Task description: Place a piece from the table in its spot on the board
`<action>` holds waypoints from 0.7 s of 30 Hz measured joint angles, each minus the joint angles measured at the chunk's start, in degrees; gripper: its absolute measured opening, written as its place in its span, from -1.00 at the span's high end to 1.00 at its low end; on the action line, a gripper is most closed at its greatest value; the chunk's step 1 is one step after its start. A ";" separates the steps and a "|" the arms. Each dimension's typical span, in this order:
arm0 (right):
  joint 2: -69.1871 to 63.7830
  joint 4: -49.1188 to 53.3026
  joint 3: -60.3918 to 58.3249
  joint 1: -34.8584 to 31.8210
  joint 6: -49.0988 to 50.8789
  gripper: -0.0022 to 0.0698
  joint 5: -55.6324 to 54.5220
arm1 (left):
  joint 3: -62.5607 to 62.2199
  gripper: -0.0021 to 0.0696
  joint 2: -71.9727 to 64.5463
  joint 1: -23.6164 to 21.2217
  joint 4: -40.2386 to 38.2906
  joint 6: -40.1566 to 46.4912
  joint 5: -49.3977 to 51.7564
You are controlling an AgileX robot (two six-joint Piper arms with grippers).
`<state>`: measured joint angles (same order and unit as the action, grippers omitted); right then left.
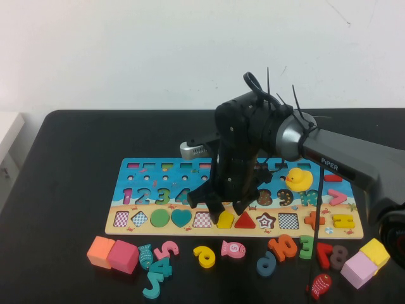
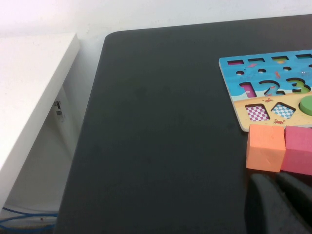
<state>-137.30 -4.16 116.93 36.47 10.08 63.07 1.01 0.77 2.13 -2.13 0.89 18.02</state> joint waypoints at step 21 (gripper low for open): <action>11.57 1.75 0.00 0.08 -7.88 0.80 6.46 | 0.00 0.95 0.00 0.00 0.00 0.00 0.00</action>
<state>-125.73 -2.41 116.93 36.55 2.21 69.53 1.01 0.77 2.13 -2.13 0.89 18.02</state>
